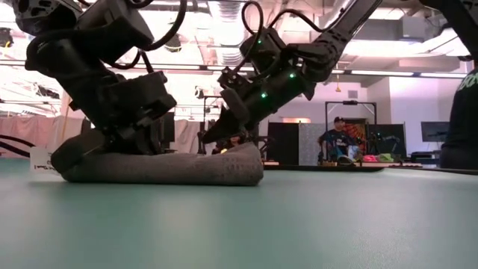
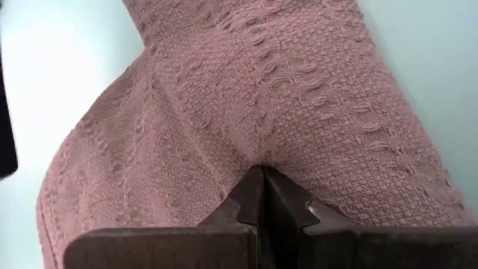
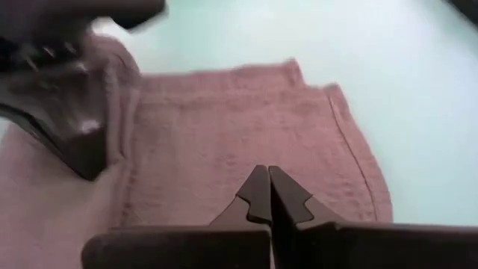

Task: Roll towel into tight, uniform cylinder
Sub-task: Roll the gray towel

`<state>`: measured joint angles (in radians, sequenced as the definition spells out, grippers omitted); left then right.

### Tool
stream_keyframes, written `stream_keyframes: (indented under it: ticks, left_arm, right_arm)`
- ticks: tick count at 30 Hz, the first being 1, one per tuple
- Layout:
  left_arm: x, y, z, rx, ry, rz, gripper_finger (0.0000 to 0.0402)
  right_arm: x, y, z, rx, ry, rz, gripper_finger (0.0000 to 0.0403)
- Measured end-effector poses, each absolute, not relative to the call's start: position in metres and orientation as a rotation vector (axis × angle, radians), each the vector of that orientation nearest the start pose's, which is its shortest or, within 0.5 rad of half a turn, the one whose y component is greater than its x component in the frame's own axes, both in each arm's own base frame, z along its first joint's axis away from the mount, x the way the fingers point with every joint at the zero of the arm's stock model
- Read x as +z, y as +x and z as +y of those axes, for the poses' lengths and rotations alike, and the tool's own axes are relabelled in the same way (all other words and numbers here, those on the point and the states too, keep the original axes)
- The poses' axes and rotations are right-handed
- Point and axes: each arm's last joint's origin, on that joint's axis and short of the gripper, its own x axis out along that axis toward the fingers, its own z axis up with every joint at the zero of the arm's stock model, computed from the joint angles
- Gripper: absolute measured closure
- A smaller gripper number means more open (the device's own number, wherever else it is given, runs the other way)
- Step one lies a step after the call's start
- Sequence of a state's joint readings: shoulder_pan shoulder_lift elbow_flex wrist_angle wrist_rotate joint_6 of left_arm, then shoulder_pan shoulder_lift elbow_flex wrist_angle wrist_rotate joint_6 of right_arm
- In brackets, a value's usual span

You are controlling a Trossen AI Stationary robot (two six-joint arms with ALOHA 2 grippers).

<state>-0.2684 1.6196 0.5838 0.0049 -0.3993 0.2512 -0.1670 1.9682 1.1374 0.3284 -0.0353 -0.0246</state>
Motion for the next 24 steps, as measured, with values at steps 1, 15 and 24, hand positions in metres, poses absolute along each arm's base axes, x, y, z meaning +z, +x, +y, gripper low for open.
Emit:
stream_keyframes:
  ticks: [1, 15, 24]
  left_arm:
    - [0.106, 0.252, -0.058, -0.014, 0.570, 0.989, 0.0401]
    - [0.109, 0.255, -0.078, -0.226, 0.529, 0.886, 0.0401]
    - [0.110, 0.254, -0.081, -0.220, 0.524, 0.879, 0.0401]
  right_arm:
    - [0.159, 0.410, -0.068, -0.123, 0.028, 0.511, 0.0394]
    - [0.153, 0.400, -0.017, -0.179, 0.051, 0.719, 0.0394]
    - [0.215, 0.358, 0.062, -0.089, -0.047, 0.757, 0.0377]
